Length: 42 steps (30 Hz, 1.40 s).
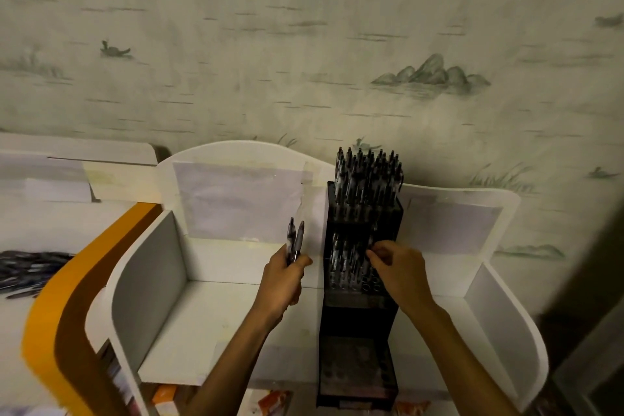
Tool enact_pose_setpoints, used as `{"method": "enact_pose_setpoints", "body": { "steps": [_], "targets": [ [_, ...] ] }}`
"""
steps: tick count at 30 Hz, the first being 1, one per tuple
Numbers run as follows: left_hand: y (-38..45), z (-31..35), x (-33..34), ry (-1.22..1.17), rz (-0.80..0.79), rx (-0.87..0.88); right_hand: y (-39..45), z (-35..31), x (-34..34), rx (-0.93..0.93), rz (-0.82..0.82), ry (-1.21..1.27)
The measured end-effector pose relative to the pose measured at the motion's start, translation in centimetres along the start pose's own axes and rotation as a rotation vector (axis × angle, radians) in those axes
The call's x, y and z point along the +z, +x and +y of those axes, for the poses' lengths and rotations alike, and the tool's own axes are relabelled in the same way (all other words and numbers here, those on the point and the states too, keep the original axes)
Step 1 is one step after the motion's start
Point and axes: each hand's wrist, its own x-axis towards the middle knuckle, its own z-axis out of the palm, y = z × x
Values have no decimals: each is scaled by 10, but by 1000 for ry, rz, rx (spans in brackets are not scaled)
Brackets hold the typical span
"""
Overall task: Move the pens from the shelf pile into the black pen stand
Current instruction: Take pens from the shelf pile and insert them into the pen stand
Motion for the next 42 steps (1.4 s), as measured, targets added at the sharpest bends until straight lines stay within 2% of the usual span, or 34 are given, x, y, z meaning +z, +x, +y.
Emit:
{"method": "enact_pose_setpoints", "body": {
  "steps": [6,12,19,31,35,39,42],
  "targets": [
    [-1,0,2,74,-59,20,-3,-2,2,11,6,-21],
    [0,-3,3,-31,-119,40,-3,-4,2,34,-7,-35],
    [-10,0,4,-65,-227,144,-15,5,12,95,-81,-54],
    [-11,-2,2,-40,-256,161,-15,-1,-1,120,-42,-121],
    [-11,-1,7,-39,-291,178,-9,-21,-8,69,42,29],
    [-12,0,13,-28,-332,176,0,-48,-14,-40,29,212],
    [-14,1,16,-9,-369,174,7,-53,-13,-69,-24,141]
  ]
}}
